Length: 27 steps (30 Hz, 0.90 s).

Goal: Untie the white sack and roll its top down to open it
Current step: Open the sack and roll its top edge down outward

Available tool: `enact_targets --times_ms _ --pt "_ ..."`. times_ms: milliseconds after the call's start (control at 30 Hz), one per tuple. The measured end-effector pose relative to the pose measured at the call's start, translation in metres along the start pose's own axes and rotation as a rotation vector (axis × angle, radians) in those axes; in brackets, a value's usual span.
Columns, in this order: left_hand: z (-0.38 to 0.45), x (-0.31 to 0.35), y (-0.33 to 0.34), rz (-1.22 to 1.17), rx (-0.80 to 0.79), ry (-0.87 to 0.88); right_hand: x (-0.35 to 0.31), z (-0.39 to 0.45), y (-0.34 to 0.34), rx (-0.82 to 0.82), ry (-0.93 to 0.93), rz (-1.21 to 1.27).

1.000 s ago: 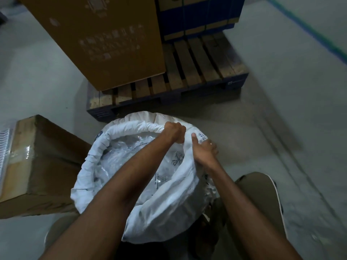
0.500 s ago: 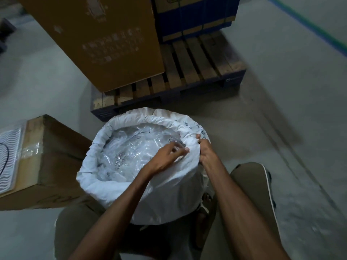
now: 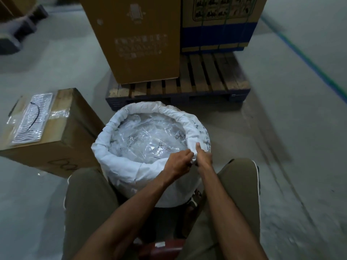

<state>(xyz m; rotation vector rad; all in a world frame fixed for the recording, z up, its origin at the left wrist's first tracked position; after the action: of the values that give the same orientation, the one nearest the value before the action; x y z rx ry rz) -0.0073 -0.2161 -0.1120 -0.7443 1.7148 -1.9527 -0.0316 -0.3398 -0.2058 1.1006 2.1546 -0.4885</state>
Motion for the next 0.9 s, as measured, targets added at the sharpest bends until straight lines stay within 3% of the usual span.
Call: enact_targets --times_ms 100,233,333,400,533,633,767,900 --pt "-0.015 0.002 0.004 0.028 0.009 0.038 0.008 0.02 0.002 -0.019 -0.004 0.061" --pt "-0.029 -0.026 -0.005 -0.34 -0.113 -0.087 0.043 0.082 0.007 -0.066 0.113 0.215" --pt "-0.04 -0.06 -0.014 -0.508 -0.172 -0.156 0.017 0.001 0.013 -0.184 0.198 0.282" --pt "-0.048 -0.077 -0.011 -0.392 -0.266 -0.185 -0.011 -0.066 0.011 -0.257 0.153 0.321" --pt "-0.051 -0.076 0.002 -0.224 -0.377 -0.125 0.001 -0.073 0.01 -0.309 0.193 0.436" --pt "-0.047 -0.056 0.0 -0.197 -0.289 -0.074 0.013 -0.067 0.013 -0.226 0.117 0.398" --pt "-0.052 -0.027 0.0 -0.076 -0.162 -0.022 0.038 -0.078 -0.003 0.025 0.032 0.087" --pt "-0.076 -0.01 0.005 0.083 -0.031 0.141 0.048 -0.089 -0.003 -0.078 0.048 0.217"
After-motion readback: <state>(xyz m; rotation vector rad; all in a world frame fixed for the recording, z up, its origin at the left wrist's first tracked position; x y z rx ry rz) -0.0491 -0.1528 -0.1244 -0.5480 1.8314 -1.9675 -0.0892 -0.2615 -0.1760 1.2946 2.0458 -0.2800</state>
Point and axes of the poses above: each hand's wrist, its own z-axis towards the middle knuckle, its own y-axis out of the palm, x = y × z, the point moved 6 cm from there along z, towards the middle knuckle, and after that the axes turned 15 degrees about z, right-handed, at the moved point
